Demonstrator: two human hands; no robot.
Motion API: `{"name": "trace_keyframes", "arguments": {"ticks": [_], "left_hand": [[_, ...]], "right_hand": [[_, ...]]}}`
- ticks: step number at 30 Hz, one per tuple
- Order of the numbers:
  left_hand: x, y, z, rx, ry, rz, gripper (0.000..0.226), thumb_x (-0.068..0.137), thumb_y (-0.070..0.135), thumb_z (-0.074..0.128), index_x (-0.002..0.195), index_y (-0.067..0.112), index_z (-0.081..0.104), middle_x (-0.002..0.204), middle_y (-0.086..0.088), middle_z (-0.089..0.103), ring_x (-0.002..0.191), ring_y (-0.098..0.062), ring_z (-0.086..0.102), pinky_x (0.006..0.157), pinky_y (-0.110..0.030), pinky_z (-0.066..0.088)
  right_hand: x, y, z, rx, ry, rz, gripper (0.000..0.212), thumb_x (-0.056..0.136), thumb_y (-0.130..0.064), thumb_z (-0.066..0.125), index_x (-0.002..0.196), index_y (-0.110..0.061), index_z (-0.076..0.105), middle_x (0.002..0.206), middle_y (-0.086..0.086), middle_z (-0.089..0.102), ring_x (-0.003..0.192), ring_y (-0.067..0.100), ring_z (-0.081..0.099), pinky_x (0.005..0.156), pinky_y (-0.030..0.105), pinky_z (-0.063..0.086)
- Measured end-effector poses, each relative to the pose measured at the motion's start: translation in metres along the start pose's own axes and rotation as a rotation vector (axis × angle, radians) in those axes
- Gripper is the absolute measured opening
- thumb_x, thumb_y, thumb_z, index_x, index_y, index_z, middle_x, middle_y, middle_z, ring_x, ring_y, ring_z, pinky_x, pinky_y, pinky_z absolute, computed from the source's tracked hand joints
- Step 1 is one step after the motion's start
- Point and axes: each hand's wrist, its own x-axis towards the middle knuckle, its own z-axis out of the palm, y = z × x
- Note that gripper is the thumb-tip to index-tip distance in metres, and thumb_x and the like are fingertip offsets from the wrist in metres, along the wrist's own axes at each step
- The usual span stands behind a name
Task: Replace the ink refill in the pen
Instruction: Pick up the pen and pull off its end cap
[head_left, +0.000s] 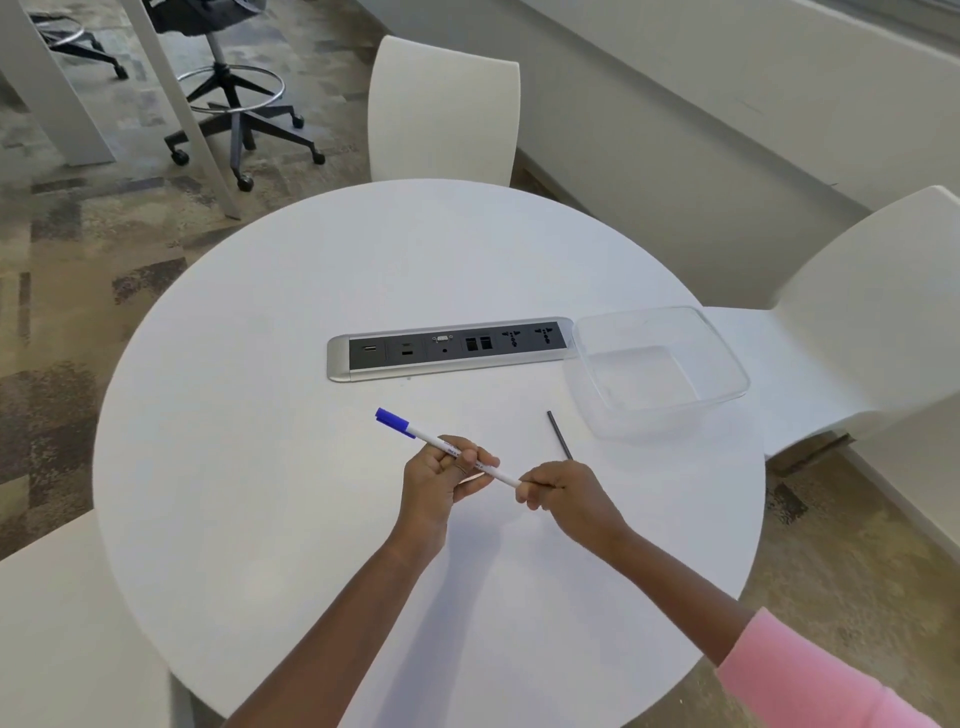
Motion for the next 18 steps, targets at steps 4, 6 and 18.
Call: {"name": "trace_keyframes", "arguments": {"ticks": [4, 6, 18], "left_hand": [[0.001, 0.002, 0.0, -0.027, -0.031, -0.041, 0.023, 0.088, -0.003, 0.047, 0.072, 0.01, 0.056, 0.063, 0.002, 0.071, 0.073, -0.015, 0.071, 0.06, -0.021, 0.056], [0.002, 0.002, 0.001, -0.085, -0.02, -0.057, 0.021, 0.089, -0.002, 0.046, 0.074, 0.009, 0.056, 0.064, 0.001, 0.071, 0.073, -0.015, 0.071, 0.06, -0.021, 0.056], [-0.001, -0.001, 0.006, -0.398, 0.114, -0.137, 0.009, 0.088, 0.007, 0.051, 0.089, 0.007, 0.06, 0.071, -0.004, 0.075, 0.071, -0.017, 0.072, 0.059, -0.021, 0.058]], "right_hand": [[0.003, -0.008, -0.02, 0.187, -0.262, 0.134, 0.031, 0.087, -0.003, 0.052, 0.061, -0.013, 0.065, 0.055, -0.001, 0.055, 0.052, 0.009, 0.05, 0.057, 0.016, 0.047], [0.003, -0.01, -0.024, 0.268, -0.302, 0.17, 0.028, 0.09, -0.009, 0.051, 0.066, -0.012, 0.066, 0.056, -0.001, 0.057, 0.054, 0.009, 0.053, 0.06, 0.017, 0.05], [-0.014, -0.004, 0.016, -0.624, 0.488, -0.497, 0.016, 0.08, -0.017, 0.061, 0.072, -0.004, 0.062, 0.06, 0.01, 0.058, 0.058, 0.027, 0.054, 0.047, 0.029, 0.046]]}}
